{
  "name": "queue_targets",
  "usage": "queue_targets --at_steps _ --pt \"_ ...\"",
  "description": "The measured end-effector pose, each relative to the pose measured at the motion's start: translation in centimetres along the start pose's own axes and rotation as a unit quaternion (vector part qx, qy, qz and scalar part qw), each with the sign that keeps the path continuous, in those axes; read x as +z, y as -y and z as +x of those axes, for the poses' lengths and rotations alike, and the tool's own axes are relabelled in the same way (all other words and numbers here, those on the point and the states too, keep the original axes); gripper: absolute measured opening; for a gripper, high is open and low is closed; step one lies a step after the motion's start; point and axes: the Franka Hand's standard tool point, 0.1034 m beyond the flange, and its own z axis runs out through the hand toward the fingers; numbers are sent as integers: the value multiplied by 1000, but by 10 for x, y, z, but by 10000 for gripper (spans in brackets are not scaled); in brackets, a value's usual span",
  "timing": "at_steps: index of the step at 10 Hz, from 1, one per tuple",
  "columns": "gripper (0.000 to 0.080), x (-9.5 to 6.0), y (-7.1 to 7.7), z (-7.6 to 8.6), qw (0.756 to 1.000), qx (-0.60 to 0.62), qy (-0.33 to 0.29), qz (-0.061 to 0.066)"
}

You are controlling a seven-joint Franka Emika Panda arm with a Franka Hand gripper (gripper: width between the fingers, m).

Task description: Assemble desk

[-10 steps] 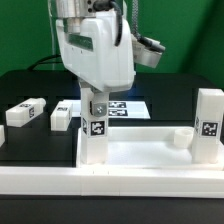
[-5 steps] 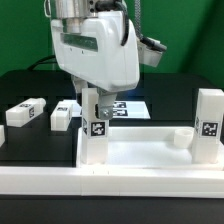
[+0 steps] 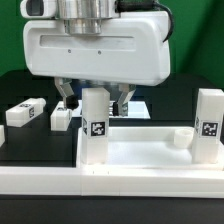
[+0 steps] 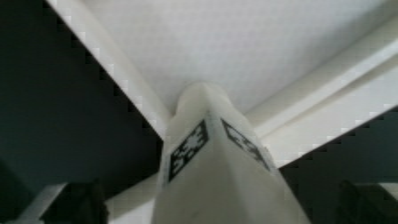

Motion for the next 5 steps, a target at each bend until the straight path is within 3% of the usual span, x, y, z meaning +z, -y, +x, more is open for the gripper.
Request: queue_targets --at_steps 5 --pt "648 1 1 0 978 -209 9 -12"
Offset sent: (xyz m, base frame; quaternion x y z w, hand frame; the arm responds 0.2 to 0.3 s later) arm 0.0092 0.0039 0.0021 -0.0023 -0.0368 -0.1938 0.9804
